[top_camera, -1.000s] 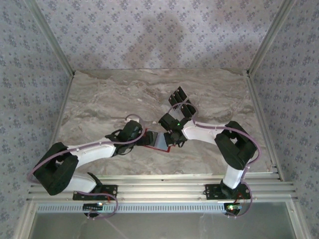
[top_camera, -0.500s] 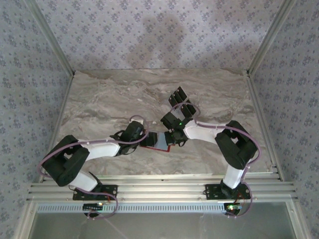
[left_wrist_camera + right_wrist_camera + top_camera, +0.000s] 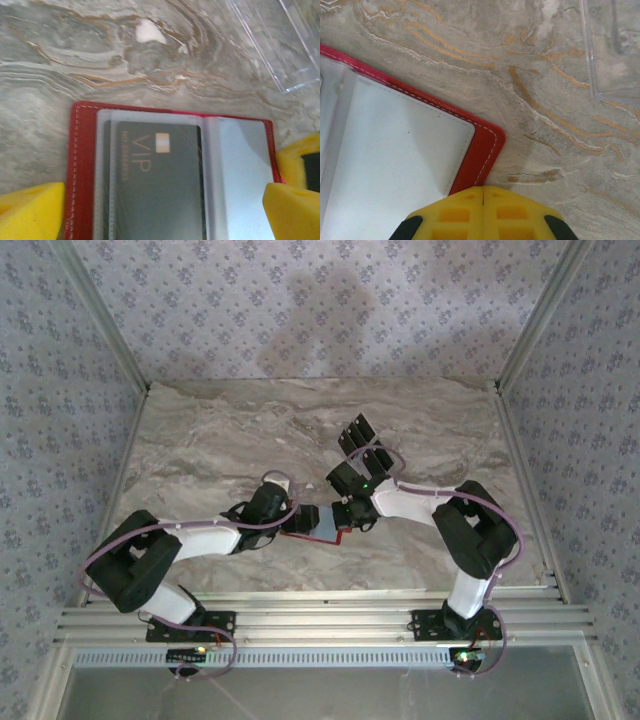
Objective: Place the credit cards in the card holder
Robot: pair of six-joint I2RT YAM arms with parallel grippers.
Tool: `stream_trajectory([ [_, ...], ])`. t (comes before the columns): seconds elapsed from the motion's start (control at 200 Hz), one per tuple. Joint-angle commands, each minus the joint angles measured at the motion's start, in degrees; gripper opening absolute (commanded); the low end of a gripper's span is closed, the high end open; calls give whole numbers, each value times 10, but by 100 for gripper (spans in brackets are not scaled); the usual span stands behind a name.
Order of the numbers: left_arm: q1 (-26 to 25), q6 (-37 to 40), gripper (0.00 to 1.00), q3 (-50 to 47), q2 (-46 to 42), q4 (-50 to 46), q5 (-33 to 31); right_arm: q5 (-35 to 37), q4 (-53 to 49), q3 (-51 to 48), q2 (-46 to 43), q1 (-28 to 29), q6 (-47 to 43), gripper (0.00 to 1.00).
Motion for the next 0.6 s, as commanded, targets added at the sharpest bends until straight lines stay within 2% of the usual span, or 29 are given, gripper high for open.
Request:
stream_trajectory([
  [0.0,-7,-10,100,-1,0,23,63,-11,40,-17,44,-6,-4,0],
  [0.32,-25,-27,100,-6,-39,32,68,-27,49,-18,55,-11,-4,0],
  [0.595,-83,-41,100,15,-77,38,32,-38,57,-19,58,-18,-7,0],
])
